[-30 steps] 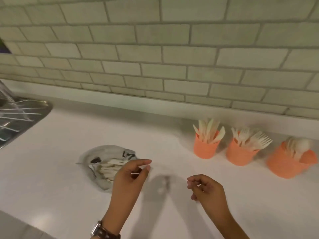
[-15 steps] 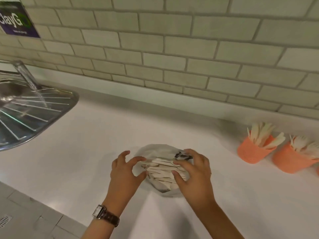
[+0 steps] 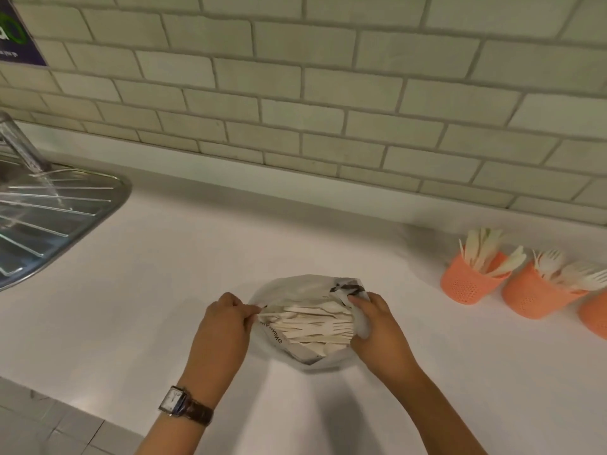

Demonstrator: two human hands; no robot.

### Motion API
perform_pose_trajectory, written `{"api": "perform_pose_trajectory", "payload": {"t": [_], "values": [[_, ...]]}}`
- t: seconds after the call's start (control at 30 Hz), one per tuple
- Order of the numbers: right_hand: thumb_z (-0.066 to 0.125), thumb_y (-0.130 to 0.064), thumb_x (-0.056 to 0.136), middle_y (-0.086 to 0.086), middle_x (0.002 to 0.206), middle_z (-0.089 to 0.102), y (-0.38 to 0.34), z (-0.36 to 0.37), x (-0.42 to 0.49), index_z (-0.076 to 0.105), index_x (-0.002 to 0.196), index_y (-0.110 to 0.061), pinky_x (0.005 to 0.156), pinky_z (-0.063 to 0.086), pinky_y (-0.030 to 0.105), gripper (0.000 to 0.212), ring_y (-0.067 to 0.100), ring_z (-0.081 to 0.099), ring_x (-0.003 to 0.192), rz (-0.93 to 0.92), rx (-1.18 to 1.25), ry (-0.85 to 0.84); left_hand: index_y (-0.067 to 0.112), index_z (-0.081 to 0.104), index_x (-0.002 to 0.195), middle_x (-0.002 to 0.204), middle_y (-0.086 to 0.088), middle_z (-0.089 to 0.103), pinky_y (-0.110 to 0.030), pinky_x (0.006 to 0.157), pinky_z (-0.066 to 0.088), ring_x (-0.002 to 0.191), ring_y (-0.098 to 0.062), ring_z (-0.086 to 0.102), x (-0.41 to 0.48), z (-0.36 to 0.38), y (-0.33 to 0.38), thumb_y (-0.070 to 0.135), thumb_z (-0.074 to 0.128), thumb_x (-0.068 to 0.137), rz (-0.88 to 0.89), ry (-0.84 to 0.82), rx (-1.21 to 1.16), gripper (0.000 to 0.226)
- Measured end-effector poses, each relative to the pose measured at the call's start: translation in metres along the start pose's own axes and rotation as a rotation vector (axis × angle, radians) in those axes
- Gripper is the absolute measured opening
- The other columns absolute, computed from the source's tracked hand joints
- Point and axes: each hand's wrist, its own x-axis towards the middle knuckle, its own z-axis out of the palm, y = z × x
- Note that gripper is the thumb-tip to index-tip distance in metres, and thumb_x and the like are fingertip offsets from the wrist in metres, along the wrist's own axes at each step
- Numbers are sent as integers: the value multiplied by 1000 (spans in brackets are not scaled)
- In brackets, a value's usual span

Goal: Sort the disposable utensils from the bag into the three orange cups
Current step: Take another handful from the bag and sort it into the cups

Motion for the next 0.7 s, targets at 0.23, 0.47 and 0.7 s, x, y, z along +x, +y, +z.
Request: {"api": "perform_pose_trajectory", "payload": {"t": [0.23,0.47,0.7], "values": [[63,-5,71,-10,147,28,-2,-5,-1,37,140,-26,103,31,16,77,9,34,134,-46,-6,6,24,75,93,82,10,48,-18,72,37,80,-14,52,-3,-3,20,10,61,87,134,92,-241,21],[64,-6,69,-8,144,33,0,-10,-4,39,139,-26,102,38,20,77,8,41,129,-91,55,-36,6,62,116,119,-17,60,-38,94,48,112,-38,57,5,53,38,0,73,64,276,-282,184,54],[62,-5,71,-16,137,32,-6,-17,-5,35,140,-28,96,34,11,77,2,41,121,-125,1,-72,12,38,135,137,-7,44,-32,99,43,123,-23,45,54,56,60,22,60,83,278,-661,318,57]]}}
